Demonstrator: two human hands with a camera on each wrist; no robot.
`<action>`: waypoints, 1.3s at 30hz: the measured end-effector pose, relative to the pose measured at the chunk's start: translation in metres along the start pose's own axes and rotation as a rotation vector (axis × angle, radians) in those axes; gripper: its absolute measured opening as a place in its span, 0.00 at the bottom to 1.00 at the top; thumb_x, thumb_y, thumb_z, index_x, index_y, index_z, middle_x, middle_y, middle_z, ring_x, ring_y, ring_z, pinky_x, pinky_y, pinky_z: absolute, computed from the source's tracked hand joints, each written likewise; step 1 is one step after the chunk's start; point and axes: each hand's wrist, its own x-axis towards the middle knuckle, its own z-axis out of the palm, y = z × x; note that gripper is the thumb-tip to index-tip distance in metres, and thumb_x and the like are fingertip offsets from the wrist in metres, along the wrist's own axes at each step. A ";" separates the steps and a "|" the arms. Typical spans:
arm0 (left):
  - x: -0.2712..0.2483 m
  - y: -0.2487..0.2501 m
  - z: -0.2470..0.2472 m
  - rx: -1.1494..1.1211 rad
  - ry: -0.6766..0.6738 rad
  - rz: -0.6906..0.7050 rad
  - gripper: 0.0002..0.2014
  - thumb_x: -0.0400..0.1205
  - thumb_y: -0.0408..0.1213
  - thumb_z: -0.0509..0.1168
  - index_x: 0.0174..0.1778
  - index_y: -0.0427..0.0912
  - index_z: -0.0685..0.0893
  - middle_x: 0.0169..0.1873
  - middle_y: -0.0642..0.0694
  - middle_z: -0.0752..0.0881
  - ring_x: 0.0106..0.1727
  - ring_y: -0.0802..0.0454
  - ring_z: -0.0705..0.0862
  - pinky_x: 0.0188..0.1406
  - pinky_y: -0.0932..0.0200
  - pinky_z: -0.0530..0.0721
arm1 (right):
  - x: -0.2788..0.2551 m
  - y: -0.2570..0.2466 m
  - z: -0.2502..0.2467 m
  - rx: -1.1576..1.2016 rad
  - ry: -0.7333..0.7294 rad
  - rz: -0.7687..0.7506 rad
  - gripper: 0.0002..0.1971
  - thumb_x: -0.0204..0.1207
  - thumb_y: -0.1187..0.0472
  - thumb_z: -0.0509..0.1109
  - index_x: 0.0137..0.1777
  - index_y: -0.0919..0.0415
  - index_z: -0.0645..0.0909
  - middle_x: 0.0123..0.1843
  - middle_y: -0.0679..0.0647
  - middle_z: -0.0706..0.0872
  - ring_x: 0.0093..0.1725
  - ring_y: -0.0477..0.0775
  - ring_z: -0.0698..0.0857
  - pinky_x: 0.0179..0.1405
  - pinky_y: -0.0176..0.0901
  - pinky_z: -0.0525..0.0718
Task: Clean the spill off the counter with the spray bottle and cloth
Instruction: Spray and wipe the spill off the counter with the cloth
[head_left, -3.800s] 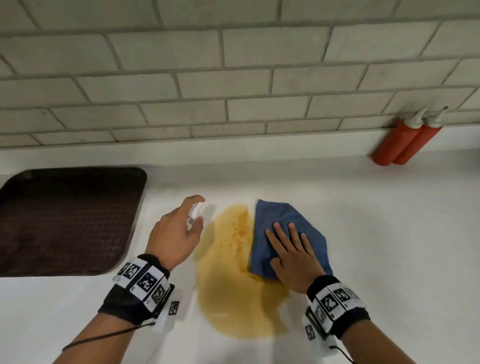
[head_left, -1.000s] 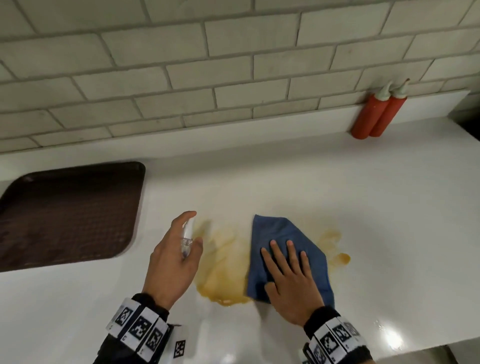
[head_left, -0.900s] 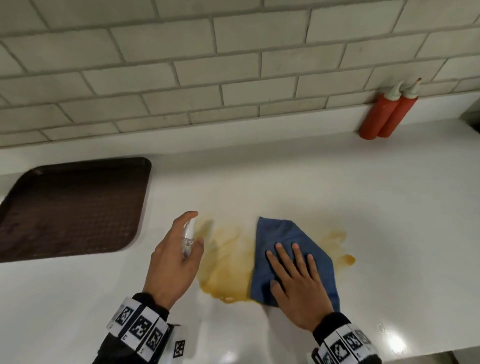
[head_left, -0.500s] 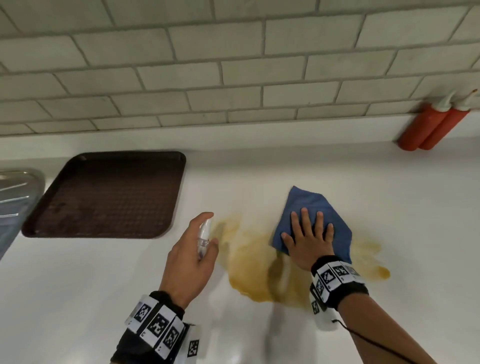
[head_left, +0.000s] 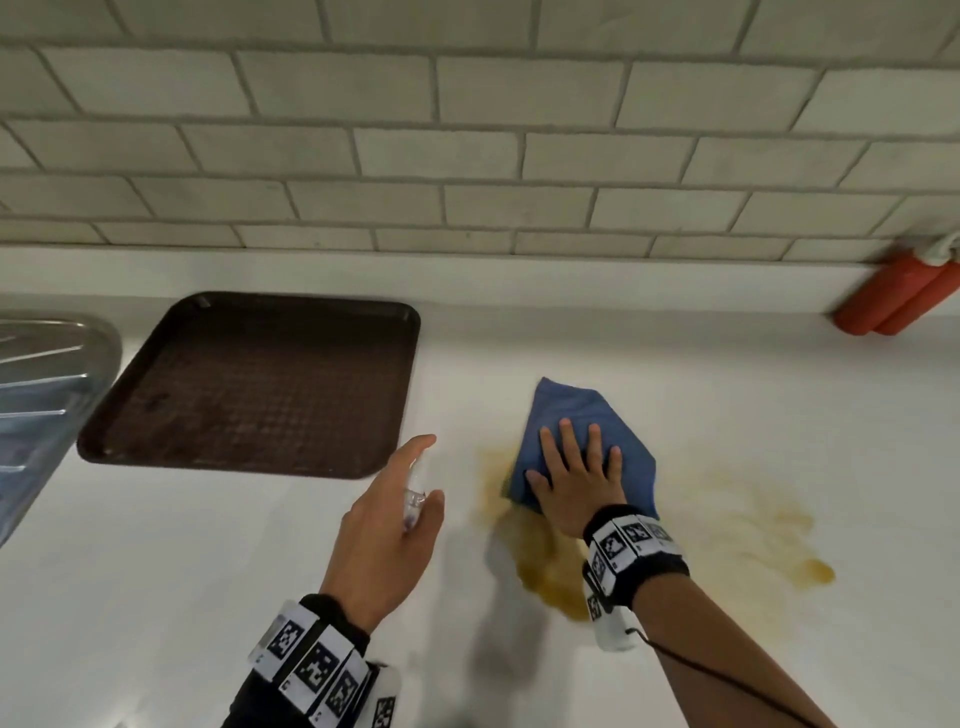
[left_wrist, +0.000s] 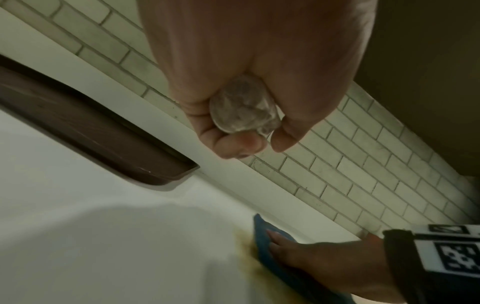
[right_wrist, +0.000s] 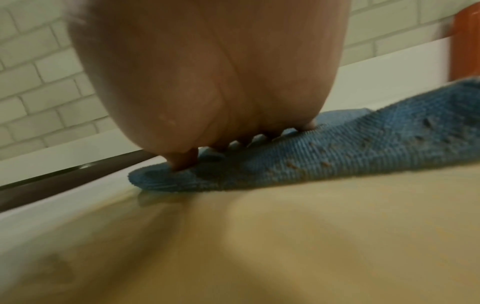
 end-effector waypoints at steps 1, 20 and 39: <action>0.001 -0.003 -0.002 -0.001 -0.011 0.007 0.27 0.85 0.44 0.64 0.78 0.68 0.65 0.67 0.65 0.82 0.58 0.62 0.84 0.60 0.60 0.80 | 0.001 -0.013 0.001 -0.005 -0.002 -0.018 0.36 0.79 0.33 0.32 0.84 0.47 0.33 0.85 0.52 0.31 0.82 0.68 0.31 0.78 0.73 0.37; 0.009 -0.009 -0.005 -0.082 -0.119 0.108 0.25 0.83 0.40 0.66 0.74 0.66 0.70 0.31 0.55 0.84 0.31 0.53 0.84 0.37 0.60 0.78 | -0.066 0.015 0.029 0.038 0.036 0.090 0.48 0.65 0.29 0.13 0.84 0.47 0.39 0.86 0.50 0.39 0.84 0.64 0.39 0.79 0.71 0.44; -0.025 0.094 0.094 -0.025 -0.167 0.190 0.24 0.84 0.42 0.66 0.72 0.69 0.69 0.32 0.55 0.82 0.29 0.54 0.81 0.30 0.64 0.74 | -0.164 0.162 0.066 0.063 0.062 0.230 0.42 0.76 0.31 0.24 0.85 0.52 0.46 0.86 0.55 0.51 0.83 0.68 0.51 0.76 0.73 0.54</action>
